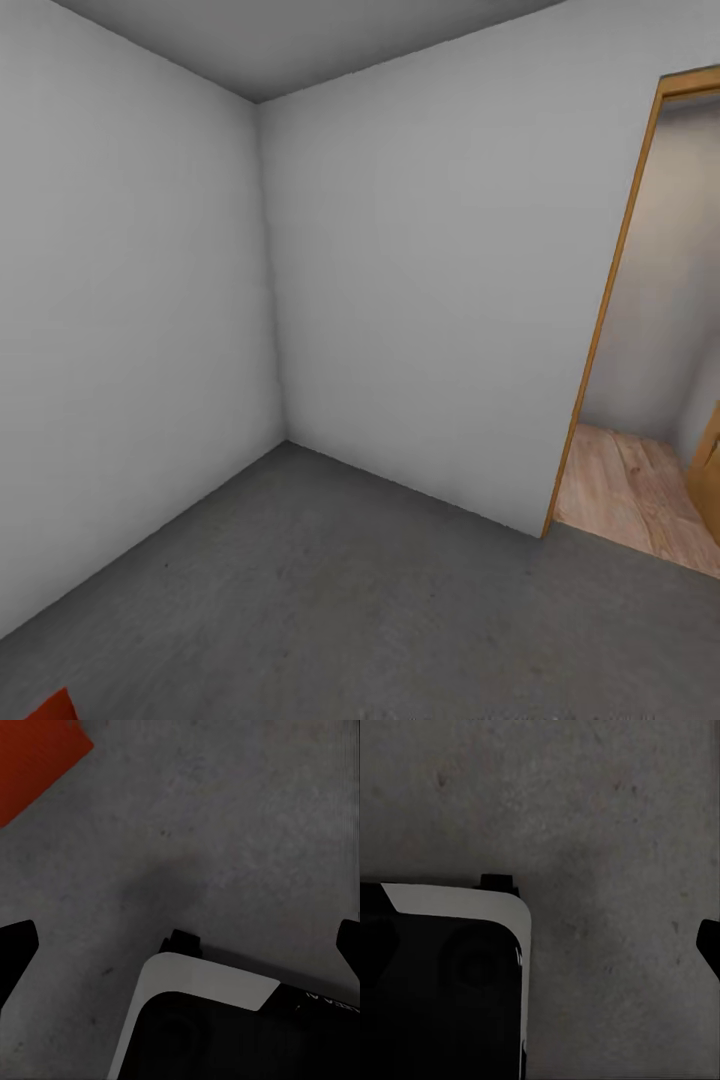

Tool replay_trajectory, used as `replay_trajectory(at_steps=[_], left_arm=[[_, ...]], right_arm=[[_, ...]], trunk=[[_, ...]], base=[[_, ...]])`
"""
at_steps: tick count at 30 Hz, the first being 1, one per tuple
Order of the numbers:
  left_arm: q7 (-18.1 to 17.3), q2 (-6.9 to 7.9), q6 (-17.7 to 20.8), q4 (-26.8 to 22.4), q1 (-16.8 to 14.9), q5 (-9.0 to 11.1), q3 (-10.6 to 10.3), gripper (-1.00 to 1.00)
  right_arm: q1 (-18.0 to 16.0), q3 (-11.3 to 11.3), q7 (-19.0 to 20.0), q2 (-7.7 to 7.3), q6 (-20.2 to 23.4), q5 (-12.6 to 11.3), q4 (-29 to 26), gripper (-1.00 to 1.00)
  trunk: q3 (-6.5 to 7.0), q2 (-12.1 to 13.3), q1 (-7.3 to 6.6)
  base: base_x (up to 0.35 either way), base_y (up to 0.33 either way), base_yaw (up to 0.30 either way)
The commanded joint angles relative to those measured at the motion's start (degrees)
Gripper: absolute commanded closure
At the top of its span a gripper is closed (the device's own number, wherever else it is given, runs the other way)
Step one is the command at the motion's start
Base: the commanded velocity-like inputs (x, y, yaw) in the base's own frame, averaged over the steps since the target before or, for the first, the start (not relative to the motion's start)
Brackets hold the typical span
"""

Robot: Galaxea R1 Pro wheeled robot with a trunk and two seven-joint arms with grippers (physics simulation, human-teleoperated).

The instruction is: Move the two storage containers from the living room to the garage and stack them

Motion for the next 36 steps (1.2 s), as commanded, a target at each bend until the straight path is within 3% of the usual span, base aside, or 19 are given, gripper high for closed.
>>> replay_trajectory(at_steps=[1, 13, 16, 21, 24, 36], left_arm=[[0.2, 0.00, -0.1, 0.0, 0.0, 0.5, -0.5, -1.00], [0.2, 0.00, -0.1, 0.0, 0.0, 0.5, -0.5, -1.00], [0.2, 0.00, -0.1, 0.0, 0.0, 0.5, -0.5, -1.00], [0.2, 0.00, -0.1, 0.0, 0.0, 0.5, -0.5, -1.00], [0.2, 0.00, -0.1, 0.0, 0.0, 0.5, -0.5, -1.00], [0.2, 0.00, -0.1, 0.0, 0.0, 0.5, -0.5, -1.00]], right_arm=[[-0.1, 0.5, 0.0, 0.03, -0.3, -0.6, 0.2, -1.00], [-0.1, 0.5, 0.0, 0.05, -0.3, -0.6, 0.2, -1.00], [-0.1, 0.8, 0.6, 0.16, -0.5, 0.3, 0.1, -1.00], [-0.1, 0.7, 0.5, 0.50, -0.6, 4.9, 0.1, -1.00], [-0.1, 0.5, 0.2, 0.40, -0.4, 6.1, 0.2, -1.00], [-0.1, 0.3, 0.1, 0.47, -0.3, 6.5, 0.2, -1.00]], trunk=[[-0.07, 0.0, 0.00], [-0.07, 0.0, 0.00], [-0.07, 0.0, 0.00], [-0.07, 0.0, 0.00], [-0.07, 0.0, 0.00], [-0.07, 0.0, 0.00]], base=[[0.000, 0.000, -0.283], [0.000, 0.000, -0.283], [0.000, 0.000, -0.283], [0.000, 0.000, -0.283], [0.000, 0.000, -0.283], [0.000, 0.000, -0.283]])
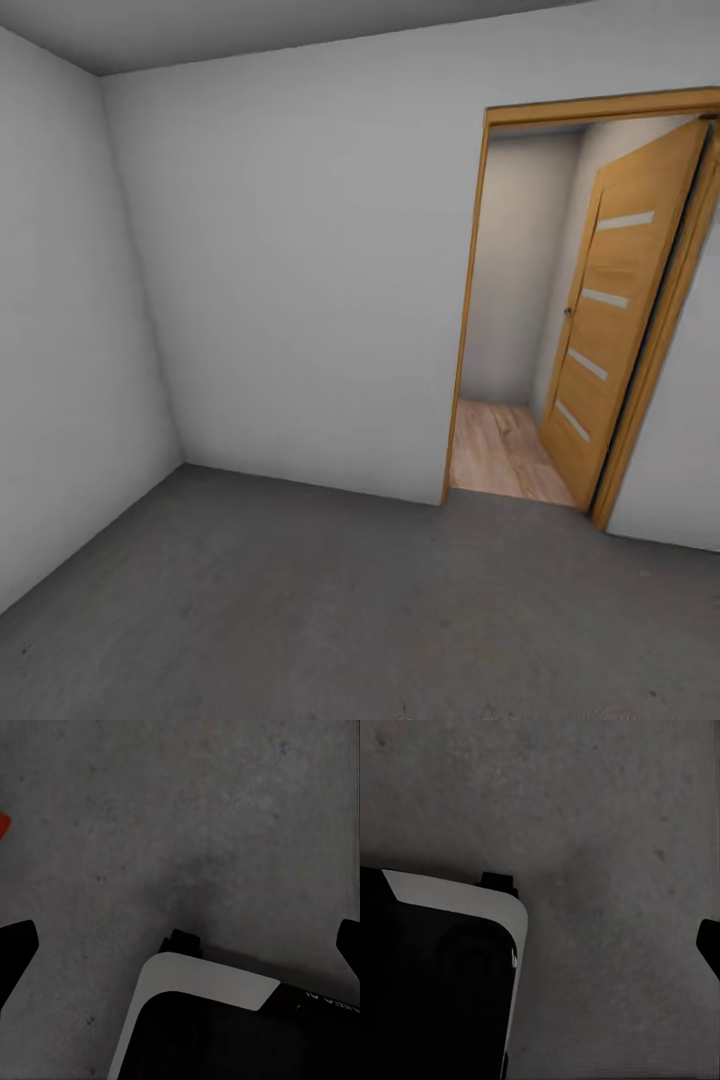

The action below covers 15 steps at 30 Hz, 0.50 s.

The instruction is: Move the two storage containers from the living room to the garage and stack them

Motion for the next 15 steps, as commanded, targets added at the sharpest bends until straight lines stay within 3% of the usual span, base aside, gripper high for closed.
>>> replay_trajectory(at_steps=[1, 15], left_arm=[[0.2, 0.00, -0.1, 0.0, 0.0, 0.5, -0.5, -1.00], [0.2, 0.00, -0.1, 0.0, 0.0, 0.5, -0.5, -1.00]], right_arm=[[-0.1, 0.5, -0.1, 0.01, -0.3, -0.4, 0.2, -1.00], [-0.1, 0.4, -0.2, 0.00, -0.4, -0.4, 0.2, -1.00]], trunk=[[-0.07, 0.0, 0.00], [-0.07, 0.0, 0.00]], base=[[0.000, 0.000, -0.283], [0.000, 0.000, -0.283]])
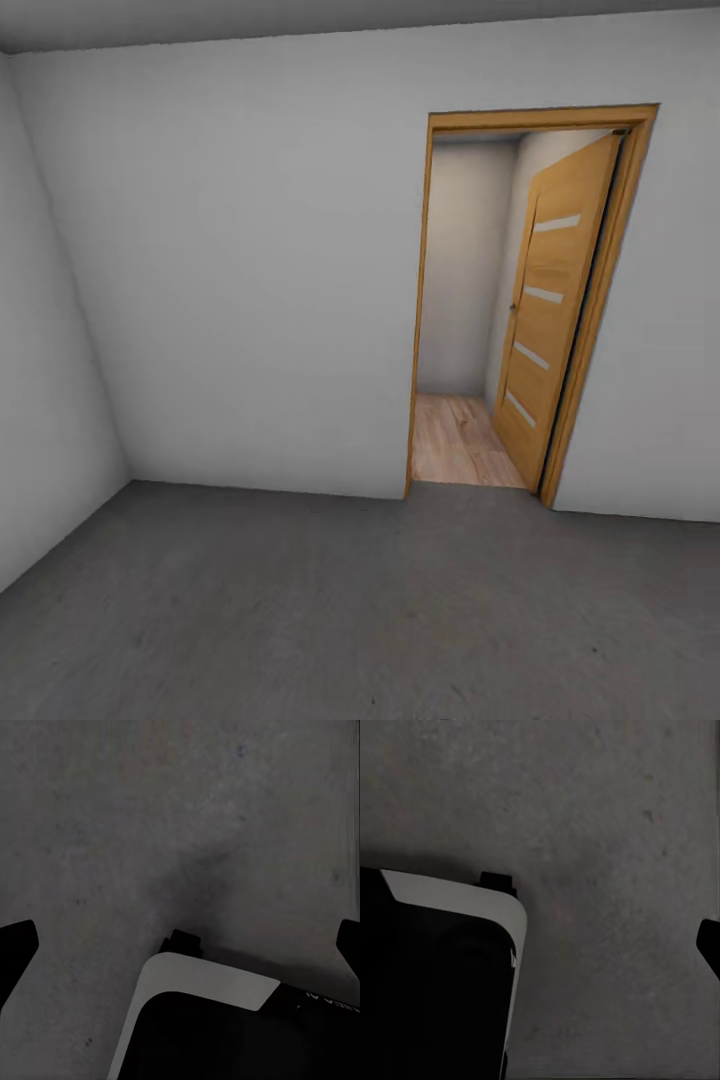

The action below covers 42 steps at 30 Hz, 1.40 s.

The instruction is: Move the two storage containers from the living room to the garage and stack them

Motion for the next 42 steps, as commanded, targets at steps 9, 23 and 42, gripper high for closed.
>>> replay_trajectory(at_steps=[9, 23, 42], left_arm=[[0.2, 0.00, -0.1, 0.0, 0.0, 0.5, -0.5, -1.00], [0.2, 0.00, -0.1, 0.0, 0.0, 0.5, -0.5, -1.00], [0.2, 0.00, -0.1, 0.0, 0.0, 0.5, -0.5, -1.00]], right_arm=[[-0.1, 0.5, -0.1, 0.06, -0.3, -0.4, 0.2, -1.00], [-0.1, 0.5, -0.1, 0.11, -0.3, -0.5, 0.2, -1.00], [-0.1, 0.5, -0.1, 0.08, -0.3, -0.5, 0.1, -1.00]], trunk=[[-0.07, 0.0, 0.00], [-0.07, 0.0, 0.00], [-0.07, 0.0, 0.00]], base=[[0.000, 0.000, -0.283], [0.000, 0.000, -0.283], [0.000, 0.000, -0.283]])
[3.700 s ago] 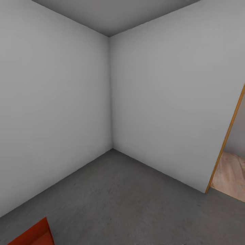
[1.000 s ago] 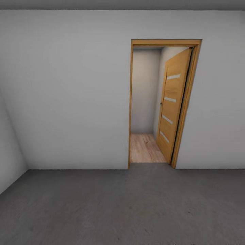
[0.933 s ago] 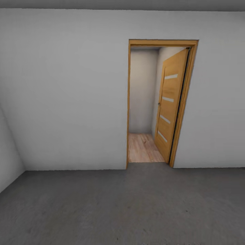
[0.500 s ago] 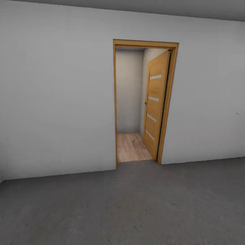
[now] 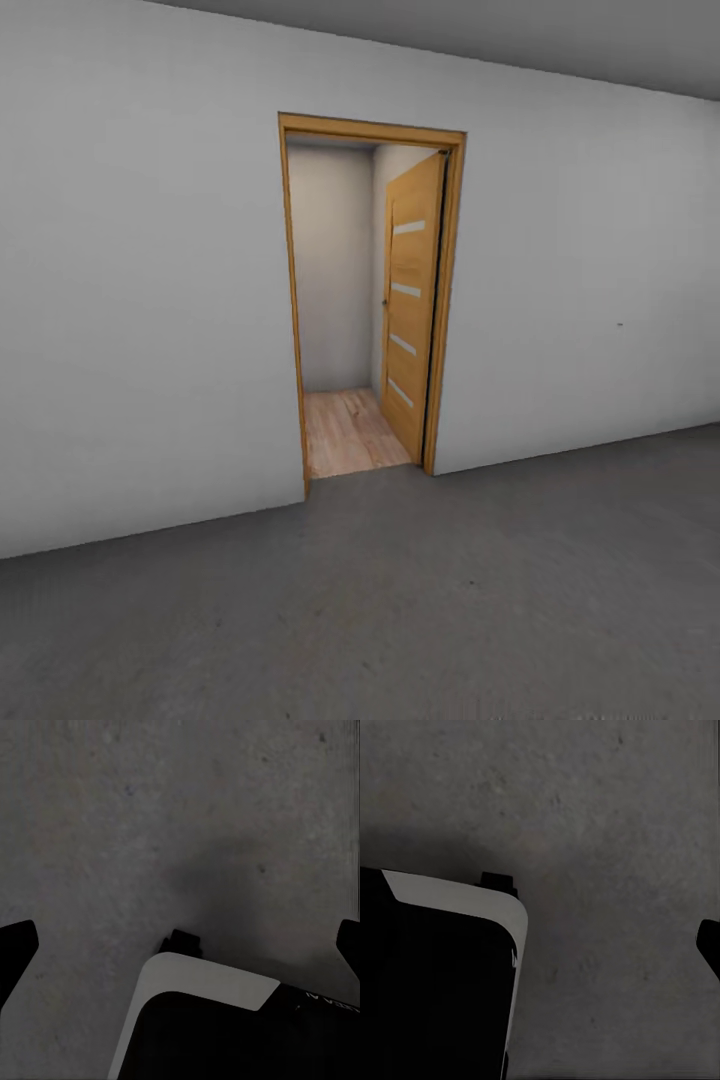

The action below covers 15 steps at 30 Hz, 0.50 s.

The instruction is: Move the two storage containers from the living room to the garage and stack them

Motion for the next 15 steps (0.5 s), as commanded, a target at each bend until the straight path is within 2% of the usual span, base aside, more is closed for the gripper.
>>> replay_trajectory(at_steps=[1, 15], left_arm=[[0.2, 0.00, -0.1, 0.0, 0.0, 0.5, -0.5, -1.00], [0.2, 0.00, -0.1, 0.0, 0.0, 0.5, -0.5, -1.00]], right_arm=[[-0.1, 0.5, -0.1, 0.03, -0.3, -0.4, 0.2, -1.00], [-0.1, 0.5, -0.1, 0.00, -0.4, -0.4, 0.2, -1.00]], trunk=[[-0.07, 0.0, 0.00], [-0.07, 0.0, 0.00]], base=[[0.000, 0.000, -0.283], [0.000, 0.000, -0.283]])
